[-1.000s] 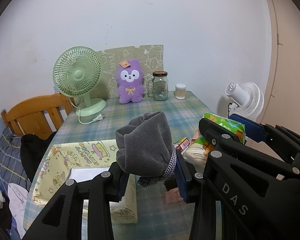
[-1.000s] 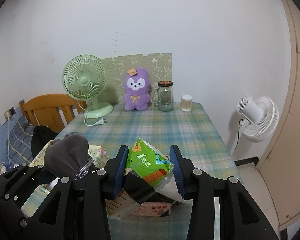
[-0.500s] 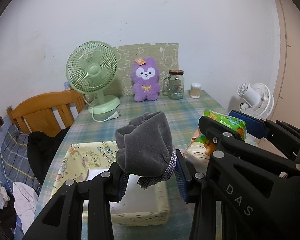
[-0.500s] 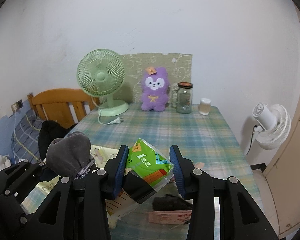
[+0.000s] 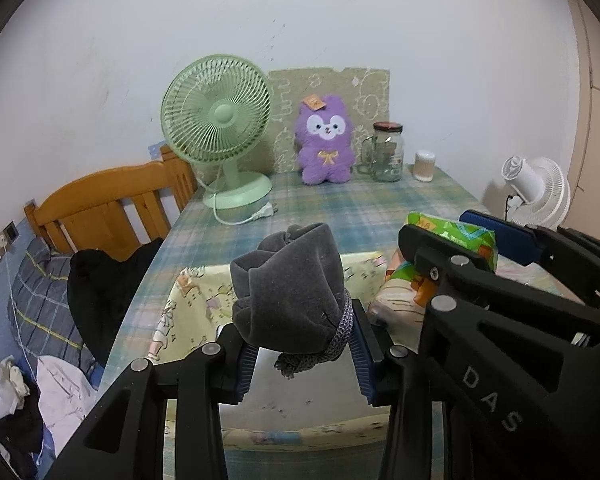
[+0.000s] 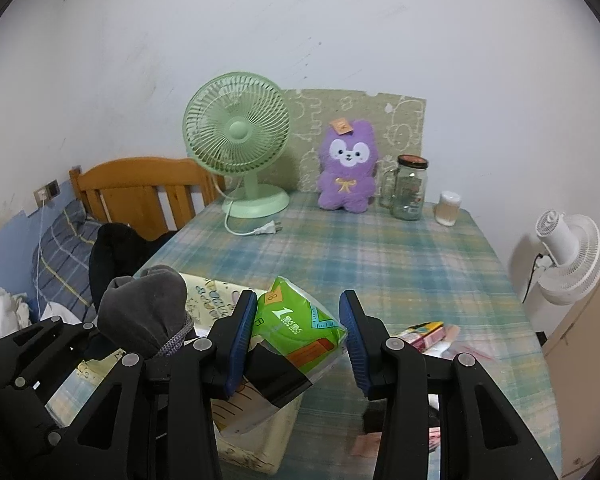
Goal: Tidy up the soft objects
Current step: 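Carry the sock and tissue pack over the yellow fabric box, then open the left gripper to drop the grey sock into the box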
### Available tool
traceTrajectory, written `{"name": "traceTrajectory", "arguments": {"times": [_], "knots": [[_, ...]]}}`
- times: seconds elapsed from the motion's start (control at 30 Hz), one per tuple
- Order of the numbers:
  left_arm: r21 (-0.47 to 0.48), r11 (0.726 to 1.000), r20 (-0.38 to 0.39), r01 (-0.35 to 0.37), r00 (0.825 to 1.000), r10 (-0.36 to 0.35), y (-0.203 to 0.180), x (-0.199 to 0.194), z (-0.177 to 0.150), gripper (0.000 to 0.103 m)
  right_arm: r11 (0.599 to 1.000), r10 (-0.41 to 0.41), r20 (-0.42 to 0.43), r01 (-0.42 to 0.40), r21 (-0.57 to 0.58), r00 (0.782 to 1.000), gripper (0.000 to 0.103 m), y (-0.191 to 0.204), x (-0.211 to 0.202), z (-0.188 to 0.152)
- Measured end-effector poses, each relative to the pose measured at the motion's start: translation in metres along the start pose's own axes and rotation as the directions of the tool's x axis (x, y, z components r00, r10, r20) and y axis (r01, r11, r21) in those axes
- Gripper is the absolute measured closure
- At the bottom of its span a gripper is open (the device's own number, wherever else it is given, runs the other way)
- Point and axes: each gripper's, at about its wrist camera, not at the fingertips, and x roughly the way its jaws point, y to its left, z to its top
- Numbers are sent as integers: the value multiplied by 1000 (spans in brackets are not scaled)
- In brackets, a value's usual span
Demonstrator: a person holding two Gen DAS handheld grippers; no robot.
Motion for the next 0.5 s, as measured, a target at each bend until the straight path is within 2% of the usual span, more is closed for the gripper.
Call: {"name": "traceTrajectory", "arguments": {"times": [0.33,0.4,0.47,0.5], "knots": [[-33,998,-62,-48,997,46,29,25,-13,57,998,43,-46,-45,-34,998,57,24,29,-2],[-36,997,-75,-61,996,58,33,30,-15,50,998,48,-56,-50,-40,997,57,29,36,-2],[-37,995,-81,-91,993,88,37,34,-17,36,998,51,-65,-54,-45,997,57,31,42,-2],[-40,994,-84,-104,991,100,39,37,-18,34,997,57,-71,-60,-45,996,57,32,46,-3]]}}
